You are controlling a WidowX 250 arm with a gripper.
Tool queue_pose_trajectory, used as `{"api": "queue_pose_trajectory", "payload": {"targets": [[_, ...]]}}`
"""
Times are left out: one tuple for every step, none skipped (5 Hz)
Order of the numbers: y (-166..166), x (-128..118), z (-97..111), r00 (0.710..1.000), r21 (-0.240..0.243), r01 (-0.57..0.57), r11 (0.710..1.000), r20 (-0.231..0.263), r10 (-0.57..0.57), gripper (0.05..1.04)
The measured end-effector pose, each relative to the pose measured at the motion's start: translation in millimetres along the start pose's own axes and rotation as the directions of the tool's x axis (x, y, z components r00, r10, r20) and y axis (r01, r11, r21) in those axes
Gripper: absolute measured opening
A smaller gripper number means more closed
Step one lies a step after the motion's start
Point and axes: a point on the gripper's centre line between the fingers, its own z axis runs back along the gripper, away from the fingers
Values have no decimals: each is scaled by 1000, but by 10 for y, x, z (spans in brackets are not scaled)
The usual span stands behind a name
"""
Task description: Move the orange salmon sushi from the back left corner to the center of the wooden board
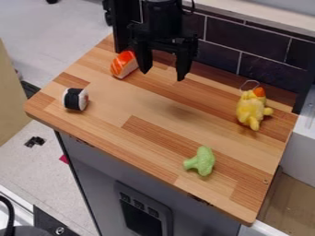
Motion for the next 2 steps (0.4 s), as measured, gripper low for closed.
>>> {"api": "queue_pose_trajectory", "payload": {"targets": [[-4, -39, -115, 999, -5, -4, 1000, -40, 4, 999], [-42, -48, -67, 998, -30, -16, 999, -58, 14, 999]]}}
